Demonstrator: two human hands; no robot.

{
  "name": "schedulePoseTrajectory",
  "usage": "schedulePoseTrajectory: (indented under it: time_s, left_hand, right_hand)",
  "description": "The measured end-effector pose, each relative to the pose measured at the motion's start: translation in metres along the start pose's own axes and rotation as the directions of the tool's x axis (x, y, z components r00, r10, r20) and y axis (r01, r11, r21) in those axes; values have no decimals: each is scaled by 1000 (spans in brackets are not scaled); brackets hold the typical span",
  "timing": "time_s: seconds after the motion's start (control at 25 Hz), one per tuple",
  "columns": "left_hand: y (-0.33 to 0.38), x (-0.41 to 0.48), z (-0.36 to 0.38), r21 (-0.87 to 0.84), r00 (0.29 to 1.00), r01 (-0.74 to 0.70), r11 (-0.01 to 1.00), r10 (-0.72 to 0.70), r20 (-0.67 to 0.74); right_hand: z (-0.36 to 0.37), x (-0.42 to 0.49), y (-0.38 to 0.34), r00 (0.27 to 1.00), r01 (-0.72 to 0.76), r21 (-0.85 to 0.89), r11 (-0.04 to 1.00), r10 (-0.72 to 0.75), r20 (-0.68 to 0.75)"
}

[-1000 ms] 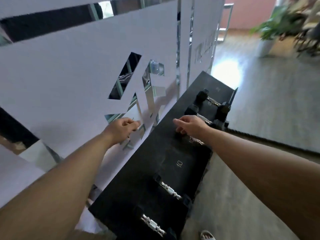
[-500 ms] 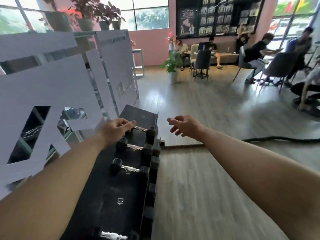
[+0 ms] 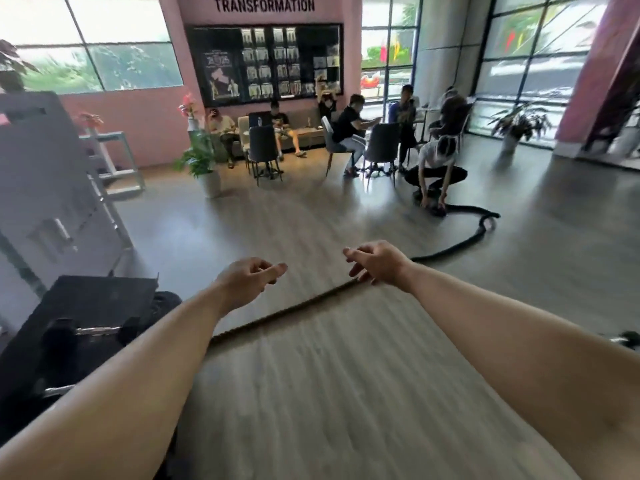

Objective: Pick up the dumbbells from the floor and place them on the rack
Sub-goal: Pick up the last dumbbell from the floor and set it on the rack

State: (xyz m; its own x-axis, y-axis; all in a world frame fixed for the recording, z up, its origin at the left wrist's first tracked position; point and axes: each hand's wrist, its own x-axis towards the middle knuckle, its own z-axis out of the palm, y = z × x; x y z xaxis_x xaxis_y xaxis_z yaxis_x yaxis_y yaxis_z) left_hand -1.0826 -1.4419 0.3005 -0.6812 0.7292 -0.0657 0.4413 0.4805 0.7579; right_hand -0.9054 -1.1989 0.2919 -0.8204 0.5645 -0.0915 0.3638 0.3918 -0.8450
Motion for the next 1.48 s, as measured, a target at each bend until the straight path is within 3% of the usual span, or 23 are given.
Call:
schedulePoseTrajectory:
  time_s: [0.24,0.44,0.6,0.84,1.08,1.28,1.48]
  left_hand:
    - [143,107,165,-1,969,-174,985,172,176]
    - [258,171,296,-29,892,-289,957,280,355]
    - [308,215,399,-82,799,-354,931,347,491]
    - [369,305,528,-88,629,-441,893,378,679]
    - [443,385,615,-130,520,-449,884,377,766]
    - [483,408,712,-127,437,-441,889,336,834]
    - [565,440,835,-85,487,-438,895,316,814]
  right_hand:
    - [-183,-8,123,964,-141,41,989,147,-223]
    - [-293,-43,221,868,-298,158,941,336,-366]
    - [-347,-66,289,758,-412,261,873,487,-434]
    - [-428,-65,372,529,-511,395,764,641,-556]
    - [-494,-42,426,342,-459,540,705,701,-626]
    - [-539,-42,494,305,-521,564,641,757,-578]
    - [-672,-46,594,285,-498,576,649,749,-598]
